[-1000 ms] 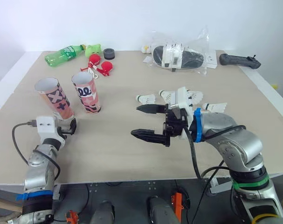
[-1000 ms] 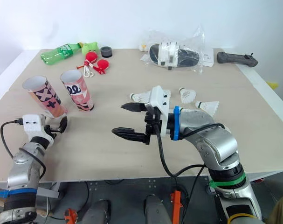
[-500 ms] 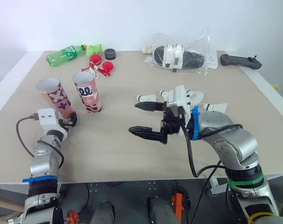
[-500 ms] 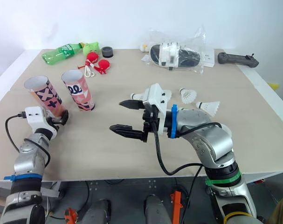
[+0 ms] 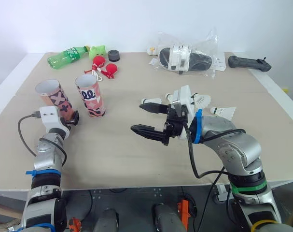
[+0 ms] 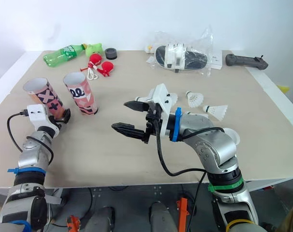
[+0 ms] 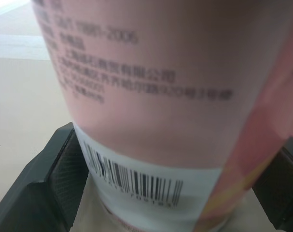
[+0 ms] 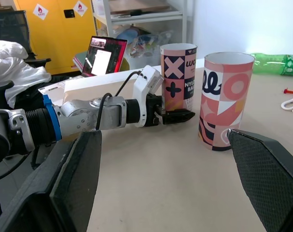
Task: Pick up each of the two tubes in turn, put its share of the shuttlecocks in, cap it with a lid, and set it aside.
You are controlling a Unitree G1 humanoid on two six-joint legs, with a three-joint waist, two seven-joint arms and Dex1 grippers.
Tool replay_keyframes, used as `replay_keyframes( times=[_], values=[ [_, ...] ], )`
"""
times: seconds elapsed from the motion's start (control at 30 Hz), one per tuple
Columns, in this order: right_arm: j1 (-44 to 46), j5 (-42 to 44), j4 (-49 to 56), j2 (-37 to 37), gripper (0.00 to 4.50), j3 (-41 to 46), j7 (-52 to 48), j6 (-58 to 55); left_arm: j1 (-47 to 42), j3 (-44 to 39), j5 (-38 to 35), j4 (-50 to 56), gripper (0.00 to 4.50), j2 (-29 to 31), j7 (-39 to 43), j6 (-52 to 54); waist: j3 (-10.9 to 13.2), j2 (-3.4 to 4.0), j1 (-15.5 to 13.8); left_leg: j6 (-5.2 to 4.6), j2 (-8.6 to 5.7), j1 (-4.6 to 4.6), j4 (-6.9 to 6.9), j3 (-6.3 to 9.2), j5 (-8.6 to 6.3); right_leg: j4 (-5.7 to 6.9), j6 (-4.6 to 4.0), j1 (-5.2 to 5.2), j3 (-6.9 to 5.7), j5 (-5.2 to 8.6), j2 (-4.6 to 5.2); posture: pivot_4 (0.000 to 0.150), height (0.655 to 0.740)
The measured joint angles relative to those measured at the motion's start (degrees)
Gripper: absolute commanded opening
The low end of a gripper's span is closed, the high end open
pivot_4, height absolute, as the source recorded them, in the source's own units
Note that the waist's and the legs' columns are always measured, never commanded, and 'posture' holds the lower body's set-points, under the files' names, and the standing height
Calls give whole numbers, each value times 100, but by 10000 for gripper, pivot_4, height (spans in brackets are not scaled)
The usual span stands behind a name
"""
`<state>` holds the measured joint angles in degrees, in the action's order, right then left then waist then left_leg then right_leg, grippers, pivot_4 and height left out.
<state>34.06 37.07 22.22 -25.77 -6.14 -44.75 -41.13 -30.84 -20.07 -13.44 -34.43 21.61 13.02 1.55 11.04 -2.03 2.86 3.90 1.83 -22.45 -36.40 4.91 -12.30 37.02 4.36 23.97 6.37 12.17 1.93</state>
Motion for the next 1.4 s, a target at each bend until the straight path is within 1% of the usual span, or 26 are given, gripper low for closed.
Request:
replay_keyframes(
  times=[0.1,0.2,0.4,0.57,0.63,0.7,0.73,0.77,0.8,0.83,0.9,0.93,0.97,1.0,1.07,1.13,1.17,1.23,1.27,1.4],
  values=[
    [6,0,-9,0,44717,0,1,-1,-30,5,1,-72,45000,0,3,-60,0,0,1,0,0,0,0,0,0,0,0,0,0,0,0,1500,7400],
    [6,-1,-11,0,45000,0,4,-1,-56,5,-4,-123,37139,0,14,-116,0,0,1,0,0,0,0,0,0,0,0,0,0,0,0,1500,7400],
    [5,1,-8,-3,45000,0,9,-21,-13,1,-14,-84,37139,10,101,-161,0,0,1,1,0,-3,0,0,-1,-1,2,1,0,3,0,1500,7400],
    [-17,101,17,-52,45000,20,2,-89,484,-16,-151,575,37139,56,263,-48,0,0,22,2,2,-10,9,0,-2,-3,-1,11,0,7,1,1500,7400],
    [-79,286,83,-208,45000,139,-38,-239,1047,-50,-592,1407,37139,280,789,356,2,-2,49,3,5,-22,19,0,-2,-1,-6,29,0,14,0,1500,7400],
    [-139,562,138,-460,45000,390,-132,-445,1708,-82,-1209,2455,37139,608,1555,780,4,-4,61,4,7,-33,24,0,-3,0,-13,39,-1,18,1,1500,7400],
    [-145,683,143,-535,45000,476,-158,-538,1956,-79,-1413,2875,37139,797,1874,939,4,-5,61,7,8,-35,25,1,-5,0,-16,42,-3,20,1,1500,7400],
    [-157,848,175,-672,45000,563,-222,-664,2292,-33,-1562,3354,37139,1154,2297,1114,5,-5,62,7,10,-35,33,0,-6,-1,-18,45,-4,24,0,1500,7400],
    [-162,981,193,-763,45000,641,-279,-758,2486,-19,-1619,3632,37139,1466,2609,1252,7,-2,61,7,9,-33,35,0,-6,0,-16,46,-4,31,0,1500,7400],
    [-172,1127,210,-916,45000,699,-362,-867,2743,2,-1670,3877,37139,1942,3019,1443,7,-2,59,6,10,-32,38,0,-7,0,-20,47,-6,35,0,1500,7400],
    [-234,1302,236,-1242,45000,862,-529,-999,3191,6,-1762,4123,37139,2720,3771,1797,10,2,60,5,10,-28,42,-4,-7,1,-51,47,-6,53,1,1500,7400],
    [-258,1325,226,-1397,45000,952,-588,-1020,3308,2,-1818,4185,37139,2977,4110,1979,15,10,54,5,8,-27,40,-7,-7,0,-52,47,-6,54,4,1500,7400],
    [-261,1325,222,-1444,45000,968,-617,-1027,3331,5,-1829,4213,37139,3072,4226,2038,16,9,51,5,9,-28,39,-7,-7,0,-52,48,-6,54,4,1500,7400],
    [-289,1319,210,-1589,45000,977,-682,-1026,3333,194,-1787,4339,37139,3484,4548,2168,22,-3,37,4,12,-29,37,-6,-7,1,-54,48,-11,53,2,1500,7400],
    [-308,1280,158,-1723,45000,1013,-728,-1022,3194,391,-1700,4501,37139,3776,4778,2261,26,2,28,4,14,-30,35,-14,-7,-3,-55,47,-10,52,6,1500,7400],
    [-399,1135,47,-1836,45000,1058,-691,-994,2448,903,-1551,4531,37139,3800,4844,2414,30,4,-10,2,14,-37,32,-16,-5,-4,-52,47,-10,51,5,1500,7400],
    [-405,1098,17,-1839,45000,1055,-653,-995,2264,1052,-1501,4553,37139,3797,4851,2445,30,4,-6,2,15,-39,31,-16,-5,-4,-52,49,-11,51,4,1500,7400],
    [-540,952,-2,-1955,45000,1087,-540,-985,1651,1691,-1171,4576,37139,3793,4905,2544,30,4,-2,3,15,-43,34,-17,-6,-5,-38,49,-10,55,4,1500,7400],
    [-703,855,-3,-1991,45000,1116,-450,-974,1327,2044,-1033,4570,37139,3777,4972,2698,29,2,-2,-2,15,-46,37,-16,-10,-4,-16,49,-10,51,2,1500,7400],
    [-1136,614,22,-1895,45000,1164,-39,-934,708,2796,-665,4519,37139,3724,5173,2967,30,4,47,-36,15,-71,41,-16,-30,0,-21,81,-8,65,0,1500,7400]
  ],
)
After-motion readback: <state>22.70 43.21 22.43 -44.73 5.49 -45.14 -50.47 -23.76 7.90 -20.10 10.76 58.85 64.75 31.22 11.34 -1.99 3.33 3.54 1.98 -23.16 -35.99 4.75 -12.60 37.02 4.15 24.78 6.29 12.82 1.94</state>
